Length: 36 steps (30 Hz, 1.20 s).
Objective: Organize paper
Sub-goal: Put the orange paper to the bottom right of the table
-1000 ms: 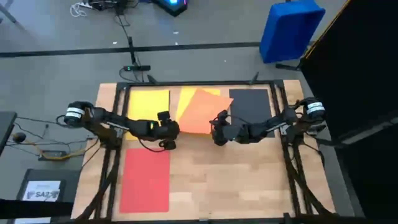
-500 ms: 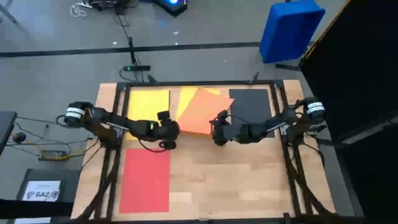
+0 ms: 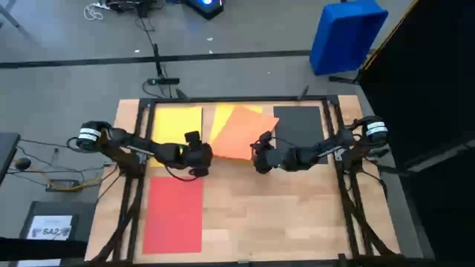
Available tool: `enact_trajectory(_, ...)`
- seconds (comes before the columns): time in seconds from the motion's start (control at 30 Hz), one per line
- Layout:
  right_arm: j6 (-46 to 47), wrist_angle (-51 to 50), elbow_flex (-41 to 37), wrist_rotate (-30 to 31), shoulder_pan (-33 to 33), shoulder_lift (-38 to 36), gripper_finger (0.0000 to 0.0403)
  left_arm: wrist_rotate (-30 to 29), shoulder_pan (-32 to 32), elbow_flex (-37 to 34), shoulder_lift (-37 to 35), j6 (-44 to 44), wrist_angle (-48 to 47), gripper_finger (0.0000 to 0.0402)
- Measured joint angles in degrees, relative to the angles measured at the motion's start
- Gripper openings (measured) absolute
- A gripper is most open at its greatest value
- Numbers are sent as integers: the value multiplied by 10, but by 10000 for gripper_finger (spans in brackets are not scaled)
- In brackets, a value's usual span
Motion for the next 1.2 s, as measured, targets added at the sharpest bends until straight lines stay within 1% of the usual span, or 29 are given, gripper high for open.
enact_trajectory(0.13, 0, 0, 0, 0, 0, 0, 0, 1, 0, 0, 0, 3, 2, 158)
enact_trajectory(0.37, 0, 0, 0, 0, 0, 0, 0, 3, 0, 0, 0, -5, -46, 158)
enact_trajectory(0.7, 0, 0, 0, 0, 0, 0, 0, 4, 0, 0, 0, 2, 1, 158)
enact_trajectory(1.03, 0, 0, 0, 0, 0, 0, 0, 10, 0, 0, 0, 4, -1, 158)
enact_trajectory(1.2, 0, 0, 0, 0, 0, 0, 0, -5, 0, 0, 0, 5, 14, 158)
